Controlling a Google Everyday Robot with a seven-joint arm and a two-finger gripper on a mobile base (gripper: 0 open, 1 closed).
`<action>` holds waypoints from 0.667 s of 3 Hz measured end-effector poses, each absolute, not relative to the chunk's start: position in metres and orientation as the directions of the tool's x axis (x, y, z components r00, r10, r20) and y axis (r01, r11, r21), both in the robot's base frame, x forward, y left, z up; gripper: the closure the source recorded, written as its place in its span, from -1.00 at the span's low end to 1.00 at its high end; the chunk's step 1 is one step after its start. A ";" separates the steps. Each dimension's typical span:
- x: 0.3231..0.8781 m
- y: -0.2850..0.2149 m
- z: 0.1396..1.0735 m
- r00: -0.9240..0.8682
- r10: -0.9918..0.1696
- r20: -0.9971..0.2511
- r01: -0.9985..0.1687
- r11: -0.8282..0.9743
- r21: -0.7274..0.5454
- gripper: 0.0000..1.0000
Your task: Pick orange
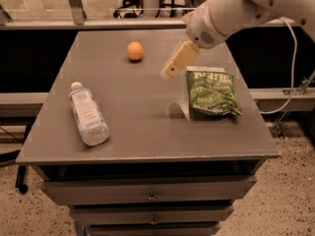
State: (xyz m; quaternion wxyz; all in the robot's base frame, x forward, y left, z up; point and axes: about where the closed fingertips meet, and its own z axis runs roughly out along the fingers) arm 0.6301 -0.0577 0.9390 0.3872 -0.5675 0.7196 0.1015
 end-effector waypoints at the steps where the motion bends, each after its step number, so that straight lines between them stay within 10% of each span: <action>1: 0.674 -0.027 0.919 -0.052 -0.652 -0.757 -0.883 0.384 -0.271 -1.00; 2: 0.724 0.008 0.897 -0.082 -0.523 -0.849 -0.872 0.449 -0.192 -1.00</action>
Offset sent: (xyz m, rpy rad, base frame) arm 0.1313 0.0839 -0.0538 0.4058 -0.0032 -0.0827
